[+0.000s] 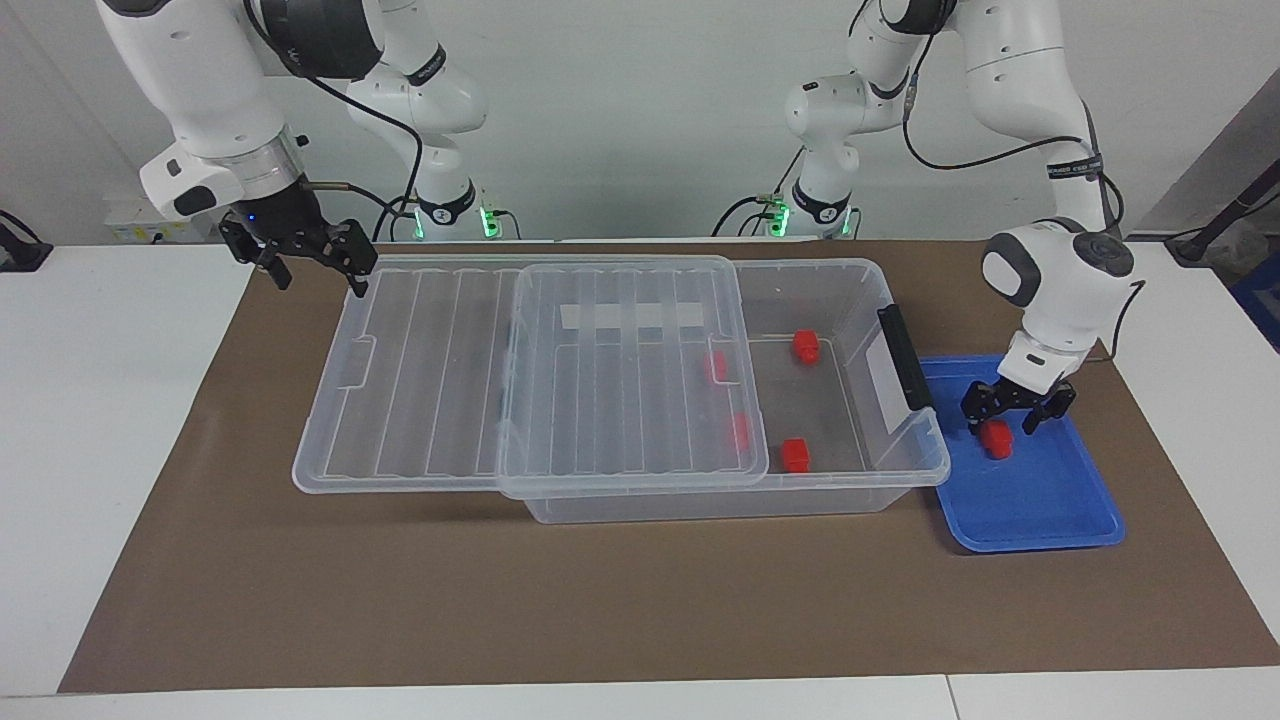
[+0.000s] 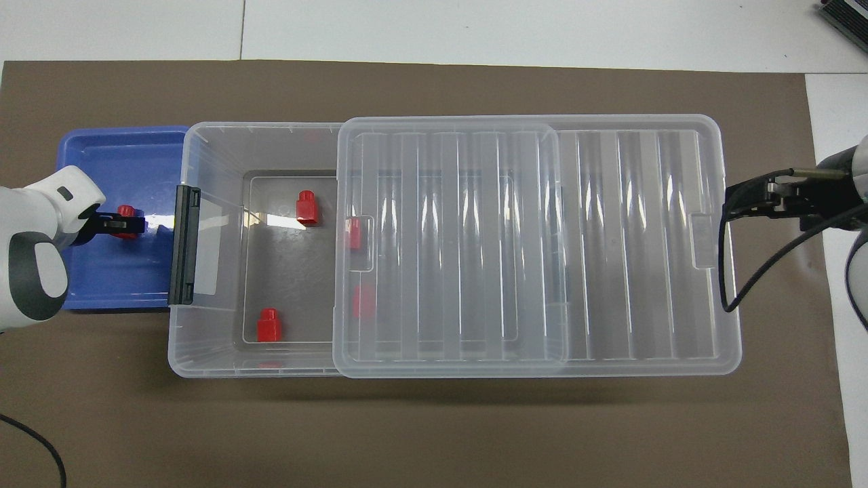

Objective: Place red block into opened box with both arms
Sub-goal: 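Grasp the red block in the blue tray with the left gripper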

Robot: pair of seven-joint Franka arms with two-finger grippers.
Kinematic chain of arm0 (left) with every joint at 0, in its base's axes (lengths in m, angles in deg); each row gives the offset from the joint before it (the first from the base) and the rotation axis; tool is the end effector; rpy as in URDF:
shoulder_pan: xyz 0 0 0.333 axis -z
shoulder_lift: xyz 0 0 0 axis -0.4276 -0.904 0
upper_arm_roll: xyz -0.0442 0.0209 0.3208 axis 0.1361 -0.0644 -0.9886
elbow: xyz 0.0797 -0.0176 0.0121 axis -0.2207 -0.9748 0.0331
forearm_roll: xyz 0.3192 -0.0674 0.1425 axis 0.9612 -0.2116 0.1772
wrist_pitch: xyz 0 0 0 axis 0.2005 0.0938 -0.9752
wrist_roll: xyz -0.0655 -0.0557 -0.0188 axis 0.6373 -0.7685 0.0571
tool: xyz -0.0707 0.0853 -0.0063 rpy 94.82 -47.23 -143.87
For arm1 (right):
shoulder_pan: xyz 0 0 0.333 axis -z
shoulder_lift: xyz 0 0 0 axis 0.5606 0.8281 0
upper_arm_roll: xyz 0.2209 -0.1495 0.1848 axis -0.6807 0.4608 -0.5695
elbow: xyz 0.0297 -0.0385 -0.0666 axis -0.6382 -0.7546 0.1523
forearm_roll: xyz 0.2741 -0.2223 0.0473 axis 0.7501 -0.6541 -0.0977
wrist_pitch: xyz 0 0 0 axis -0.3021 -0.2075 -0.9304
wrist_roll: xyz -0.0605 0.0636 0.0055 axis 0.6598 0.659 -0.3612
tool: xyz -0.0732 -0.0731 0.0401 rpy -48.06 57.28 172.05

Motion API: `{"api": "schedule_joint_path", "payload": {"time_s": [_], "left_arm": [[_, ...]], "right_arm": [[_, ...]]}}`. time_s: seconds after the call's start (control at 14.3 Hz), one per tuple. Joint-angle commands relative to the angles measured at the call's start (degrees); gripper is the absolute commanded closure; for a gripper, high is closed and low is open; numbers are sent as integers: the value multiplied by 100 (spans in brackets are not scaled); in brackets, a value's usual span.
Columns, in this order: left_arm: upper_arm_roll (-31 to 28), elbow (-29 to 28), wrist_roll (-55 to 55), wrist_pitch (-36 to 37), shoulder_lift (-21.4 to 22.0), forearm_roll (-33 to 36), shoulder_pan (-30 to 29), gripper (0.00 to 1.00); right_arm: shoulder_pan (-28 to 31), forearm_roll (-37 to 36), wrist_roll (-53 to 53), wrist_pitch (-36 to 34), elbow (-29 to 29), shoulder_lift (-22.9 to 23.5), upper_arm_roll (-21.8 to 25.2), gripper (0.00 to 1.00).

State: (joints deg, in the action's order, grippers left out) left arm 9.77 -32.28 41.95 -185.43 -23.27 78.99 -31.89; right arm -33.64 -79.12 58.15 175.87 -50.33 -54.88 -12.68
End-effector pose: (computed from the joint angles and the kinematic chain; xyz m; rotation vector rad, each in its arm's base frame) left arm 0.5659 0.0939 0.3490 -3.0714 0.1979 -0.3171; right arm 0.5210 0.0120 0.6188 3.1139 -0.2328 0.0021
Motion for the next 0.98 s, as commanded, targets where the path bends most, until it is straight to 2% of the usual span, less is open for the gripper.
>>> {"api": "schedule_joint_path", "payload": {"time_s": [0.0, 0.14, 0.35, 0.49, 0.7, 0.84, 0.91], "left_arm": [[-42, 37, 17, -135, -85, 20, 42, 35], [-42, 37, 17, -135, -76, 20, 42, 48], [-42, 37, 8, -136, -85, 20, 42, 59], [-42, 55, -27, -135, -85, 20, 42, 73], [-42, 81, -44, -57, -76, 20, 42, 99], [-33, 168, -27, 170, -33, 20, 42, 100], [-24, 369, -27, 529, 11, 20, 42, 100]], "right_arm": [[95, 67, 134, -94, 110, 39, -19, 0], [86, 67, 143, -94, 110, 39, -19, 0], [86, 67, 143, -94, 110, 39, -19, 0], [86, 67, 143, -94, 110, 39, -19, 0], [86, 67, 134, -94, 101, 39, -19, 0], [86, 67, 143, -94, 110, 39, -19, 0], [86, 67, 143, -94, 101, 39, -19, 0]]}}
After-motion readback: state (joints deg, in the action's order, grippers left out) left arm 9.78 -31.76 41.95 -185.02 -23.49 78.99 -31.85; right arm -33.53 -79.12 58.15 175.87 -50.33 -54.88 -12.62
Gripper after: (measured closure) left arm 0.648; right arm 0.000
